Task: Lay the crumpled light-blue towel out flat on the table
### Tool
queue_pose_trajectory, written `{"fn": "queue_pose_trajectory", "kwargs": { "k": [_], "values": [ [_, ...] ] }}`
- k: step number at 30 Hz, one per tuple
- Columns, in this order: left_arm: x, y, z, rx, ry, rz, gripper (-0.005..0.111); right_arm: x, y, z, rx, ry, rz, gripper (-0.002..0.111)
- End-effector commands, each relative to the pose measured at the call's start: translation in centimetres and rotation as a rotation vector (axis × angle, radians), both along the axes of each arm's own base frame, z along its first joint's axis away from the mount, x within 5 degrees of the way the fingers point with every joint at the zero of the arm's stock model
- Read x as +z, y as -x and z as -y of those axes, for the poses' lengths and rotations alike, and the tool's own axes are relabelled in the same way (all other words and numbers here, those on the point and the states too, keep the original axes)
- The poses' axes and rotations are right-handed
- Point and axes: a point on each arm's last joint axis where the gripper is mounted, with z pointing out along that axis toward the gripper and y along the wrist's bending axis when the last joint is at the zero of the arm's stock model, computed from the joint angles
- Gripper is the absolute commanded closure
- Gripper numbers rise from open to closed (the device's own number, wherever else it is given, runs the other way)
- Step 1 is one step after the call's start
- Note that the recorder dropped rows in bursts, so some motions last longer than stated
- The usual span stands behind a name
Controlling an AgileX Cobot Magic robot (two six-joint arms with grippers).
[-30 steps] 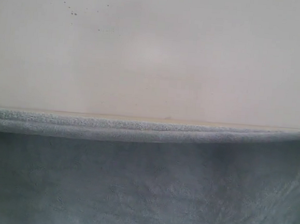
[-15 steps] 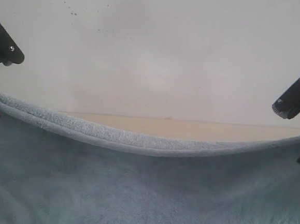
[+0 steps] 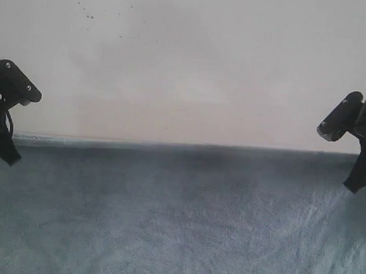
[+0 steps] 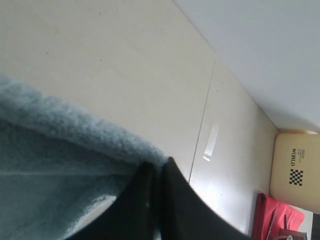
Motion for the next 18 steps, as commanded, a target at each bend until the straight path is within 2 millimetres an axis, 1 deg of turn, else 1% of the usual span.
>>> {"fn": "queue_pose_trajectory", "kwargs": {
  "k": [1,4,9,12,18],
  "values": [
    [-1.2,-0.9,-0.8,0.013,0.056,0.015,0.103,-1.3,-1.3,1.2,-0.03,-0.005,-0.012,0.108],
    [-2.5,-1.4,-0.7,-0.008,0.072,0.001,0.103,-2.4,-2.2,1.0,-0.023,-0.007,-0.03,0.108],
    [-4.4,-2.4,-0.6,-0.022,0.095,-0.017,0.103,-3.7,-4.0,0.6,-0.021,-0.007,-0.035,0.108],
    [-5.0,-3.4,-0.5,-0.028,0.104,-0.011,0.103,-4.2,-5.1,0.4,-0.019,-0.006,-0.031,0.108],
    [-5.7,-5.5,-0.9,-0.012,0.107,0.006,0.103,-5.3,-7.1,0.1,-0.002,0.008,-0.034,0.108]
  ]
}}
